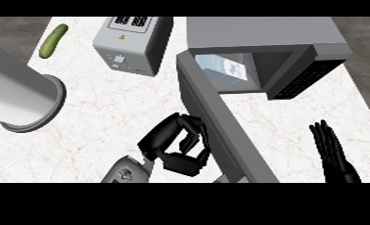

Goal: Pick up the milk, place it into the microwave and close the microwave

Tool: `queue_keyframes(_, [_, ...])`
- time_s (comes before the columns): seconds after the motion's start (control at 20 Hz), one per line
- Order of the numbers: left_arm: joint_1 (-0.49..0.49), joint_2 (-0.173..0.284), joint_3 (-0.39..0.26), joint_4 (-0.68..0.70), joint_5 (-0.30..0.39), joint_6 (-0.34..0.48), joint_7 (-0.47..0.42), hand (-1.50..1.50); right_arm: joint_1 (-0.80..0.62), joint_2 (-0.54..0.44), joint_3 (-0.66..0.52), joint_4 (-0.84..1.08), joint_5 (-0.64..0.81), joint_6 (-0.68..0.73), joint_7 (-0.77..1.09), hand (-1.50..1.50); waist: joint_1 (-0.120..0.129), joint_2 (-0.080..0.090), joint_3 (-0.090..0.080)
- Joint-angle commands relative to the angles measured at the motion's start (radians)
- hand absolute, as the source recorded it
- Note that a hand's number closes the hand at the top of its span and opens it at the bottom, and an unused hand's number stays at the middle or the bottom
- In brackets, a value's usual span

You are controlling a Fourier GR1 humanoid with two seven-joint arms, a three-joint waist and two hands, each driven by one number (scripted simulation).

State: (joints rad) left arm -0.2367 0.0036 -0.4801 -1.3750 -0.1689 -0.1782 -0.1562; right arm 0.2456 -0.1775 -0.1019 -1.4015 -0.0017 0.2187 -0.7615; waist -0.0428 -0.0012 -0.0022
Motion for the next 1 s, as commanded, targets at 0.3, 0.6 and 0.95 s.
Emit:
queue_keyframes(0.3, [-0.228, -0.003, -0.227, 0.450, 0.232, 0.376, -0.314, 1.50, 0.140, -0.024, 0.016, -0.263, -0.127, 0.145, 0.035, -1.50, -0.031, 0.012, -0.001])
queue_keyframes(0.6, [-0.319, -0.003, -0.395, 0.483, 0.410, 0.473, -0.252, 1.50, 0.144, -0.080, 0.005, -0.438, -0.203, 0.186, 0.176, -1.50, -0.073, 0.018, -0.003])
queue_keyframes(0.95, [-0.352, -0.003, -0.477, 0.444, 0.574, 0.579, -0.318, 1.50, 0.119, -0.088, 0.060, -0.520, -0.220, 0.202, 0.260, -1.50, -0.112, 0.030, -0.005])
